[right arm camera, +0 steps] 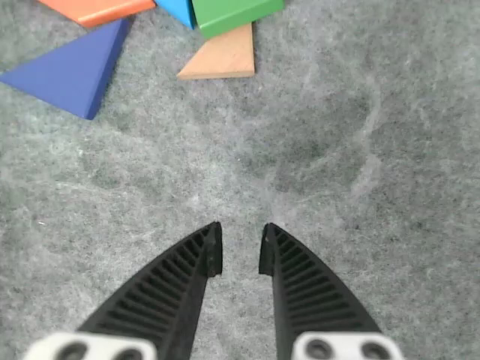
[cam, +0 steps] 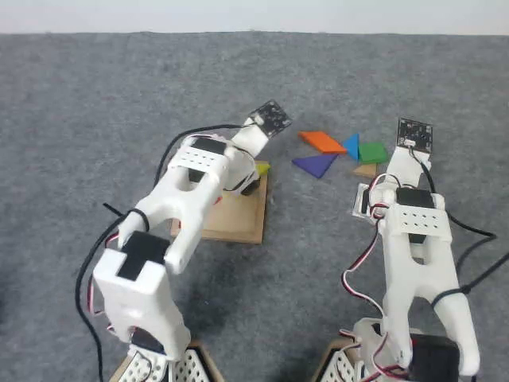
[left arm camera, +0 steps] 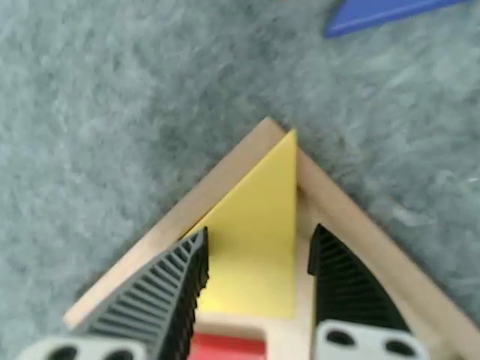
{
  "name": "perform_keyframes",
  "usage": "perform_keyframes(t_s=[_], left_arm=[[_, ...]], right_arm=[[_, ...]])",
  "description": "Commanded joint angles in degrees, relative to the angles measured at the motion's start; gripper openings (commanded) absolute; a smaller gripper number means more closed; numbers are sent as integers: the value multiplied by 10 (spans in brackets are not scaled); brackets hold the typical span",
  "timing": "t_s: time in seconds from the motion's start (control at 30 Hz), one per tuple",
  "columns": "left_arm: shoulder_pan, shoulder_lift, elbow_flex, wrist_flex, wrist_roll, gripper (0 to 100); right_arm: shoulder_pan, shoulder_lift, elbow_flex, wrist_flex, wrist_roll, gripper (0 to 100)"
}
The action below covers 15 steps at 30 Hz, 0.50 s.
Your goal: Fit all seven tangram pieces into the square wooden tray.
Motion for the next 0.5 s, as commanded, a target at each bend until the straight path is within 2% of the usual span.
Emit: perform_keyframes(t_s=[0.0, 0.2, 0.47], left_arm=[[-35, -4, -5, -10, -20, 209], [-84, -9, -5, -9, -40, 209], [-85, -25, -6, -11, -39, 209]], right_arm=[[-5, 0, -3, -10, 4, 101], [-5, 0, -3, -10, 3, 101], [-5, 0, -3, -10, 4, 101]])
